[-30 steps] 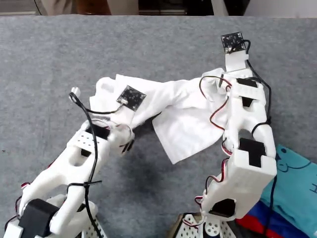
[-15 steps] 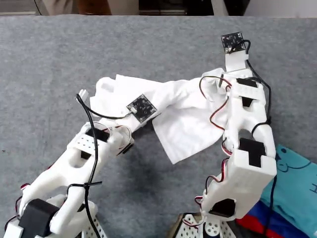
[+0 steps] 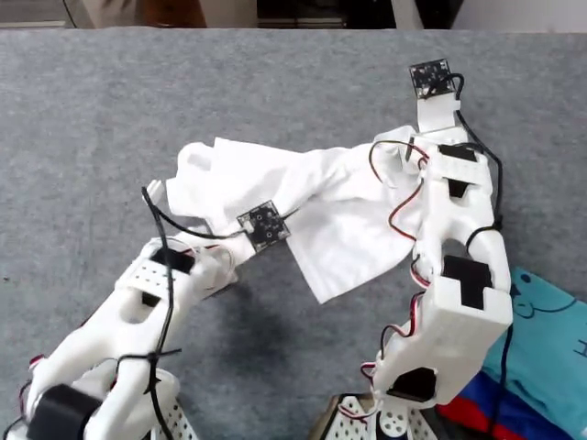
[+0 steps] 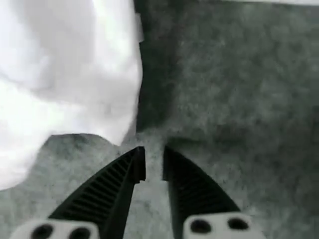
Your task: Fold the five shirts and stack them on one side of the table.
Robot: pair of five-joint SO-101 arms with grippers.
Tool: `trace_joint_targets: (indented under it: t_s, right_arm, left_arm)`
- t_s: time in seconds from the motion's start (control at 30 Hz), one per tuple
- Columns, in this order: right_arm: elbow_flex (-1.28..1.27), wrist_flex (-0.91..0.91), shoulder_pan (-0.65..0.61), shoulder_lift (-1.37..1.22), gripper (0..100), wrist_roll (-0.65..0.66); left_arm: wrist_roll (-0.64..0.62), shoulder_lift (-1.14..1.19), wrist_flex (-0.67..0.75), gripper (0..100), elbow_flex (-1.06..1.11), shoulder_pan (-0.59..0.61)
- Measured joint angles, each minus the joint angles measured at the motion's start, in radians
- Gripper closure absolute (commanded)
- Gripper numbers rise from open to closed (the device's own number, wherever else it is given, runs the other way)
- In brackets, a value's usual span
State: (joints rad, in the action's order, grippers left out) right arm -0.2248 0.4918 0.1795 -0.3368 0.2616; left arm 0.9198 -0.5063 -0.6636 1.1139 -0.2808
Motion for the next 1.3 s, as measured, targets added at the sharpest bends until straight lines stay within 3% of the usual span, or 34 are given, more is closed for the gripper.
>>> trace_joint_targets:
  t_s: [0.17,0.33,0.67,0.77,1.3]
  right_arm:
    - [0.000,0.000,0.000,0.000,99.4,0.000]
    - [0.002,0.000,0.000,0.000,99.4,0.000]
    - [0.002,0.000,0.000,0.000,99.4,0.000]
    - [0.002,0.000,0.000,0.000,99.4,0.000]
    - [0.002,0.000,0.000,0.000,99.4,0.000]
  left_arm:
    - [0.049,-0.146,-0.051,92,0.009,0.002]
    - [0.051,-0.235,-0.005,86,0.069,0.002]
    - [0.058,-0.245,0.466,84,0.353,0.002]
    - [0.061,-0.245,0.551,84,0.379,0.002]
    - [0.061,-0.245,0.574,84,0.387,0.002]
